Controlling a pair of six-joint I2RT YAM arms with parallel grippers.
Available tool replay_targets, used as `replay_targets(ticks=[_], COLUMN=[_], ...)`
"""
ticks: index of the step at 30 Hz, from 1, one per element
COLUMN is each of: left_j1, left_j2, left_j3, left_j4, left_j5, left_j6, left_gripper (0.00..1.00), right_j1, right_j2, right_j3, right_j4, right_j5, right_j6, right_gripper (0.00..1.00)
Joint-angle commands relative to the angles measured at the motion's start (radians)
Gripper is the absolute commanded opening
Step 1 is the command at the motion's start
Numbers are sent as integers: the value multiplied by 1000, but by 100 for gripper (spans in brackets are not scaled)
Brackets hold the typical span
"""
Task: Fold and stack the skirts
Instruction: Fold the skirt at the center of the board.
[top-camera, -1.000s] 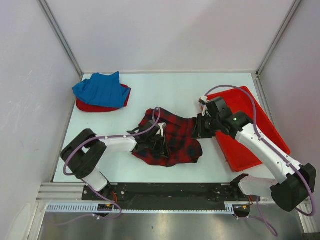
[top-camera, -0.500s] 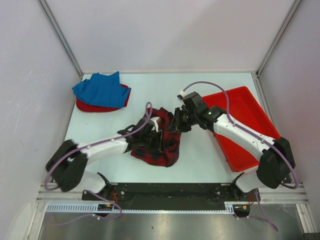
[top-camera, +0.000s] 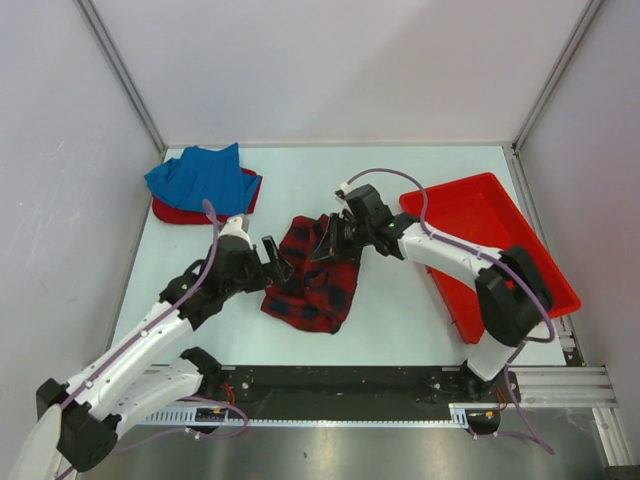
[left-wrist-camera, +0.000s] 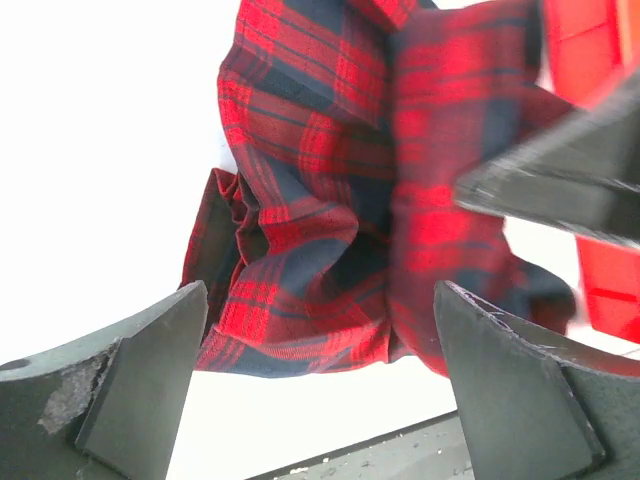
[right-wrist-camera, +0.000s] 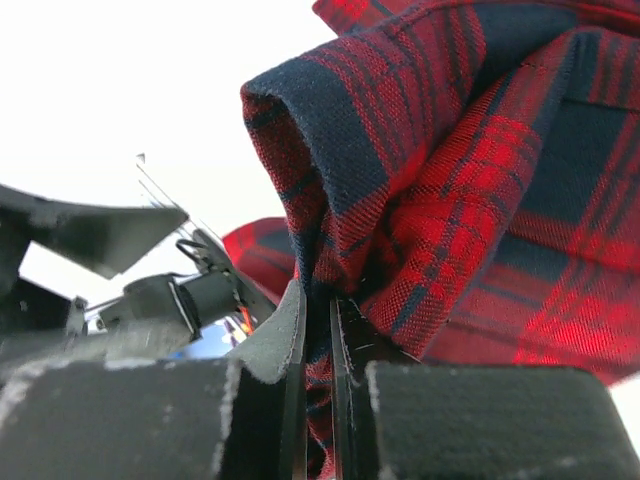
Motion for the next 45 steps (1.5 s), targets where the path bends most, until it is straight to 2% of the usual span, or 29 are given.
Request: replay_targets(ticks=[1,3,8,11,12,13,14,16,17,19,20,22,23,25,28,34,40,44,45], left_j1=[5,5,5,5,5,5,5,5,5,5,4,1,-1,-21,-71,-144,-187,-187,-185], left_j2=[-54,-50,-18,-13,-13,-16,-17,-31,-39,-66,-74,-90,-90,-90,-93,-91,8,96,117], left_j3=[-51,-71,-92,-101,-101,-95,-94,-85,-82,-74,-71,-57,-51,-25,19,90,87,54,31], left_j4=[29,48,100,134,137,137,138,148,152,169,178,207,235,260,272,269,333,300,284], left_j5=[14,45,143,163,169,174,180,203,206,223,235,296,321,366,357,341,393,364,325], left_j6=[-14,-8,-6,-11,-3,-1,0,5,8,6,6,20,20,26,42,49,43,32,29], left_gripper=[100,100,100,100,100,100,100,100,99,100,100,100,100,100,100,100,100,100,100], right_j1=[10,13,32,36,35,36,35,35,33,27,22,4,-2,-16,-54,-136,-169,-134,-107], right_j2=[93,153,270,314,322,327,327,320,316,291,282,259,235,195,129,38,-11,41,59], right_j3=[54,62,103,120,131,140,157,174,189,201,209,243,252,263,254,218,128,115,115], right_j4=[241,326,386,397,379,371,351,339,333,330,310,273,197,146,51,-73,-94,-74,-69], right_j5=[-105,-113,-101,-79,-81,-73,-64,-66,-75,-102,-110,-119,-112,-57,-15,-28,-26,-84,-96], right_j6=[84,113,140,131,118,105,98,73,68,55,44,-3,-22,-80,-111,-205,-257,-304,-359], right_gripper=[0,0,3,13,26,33,49,60,71,84,100,100,100,100,100,100,100,100,100])
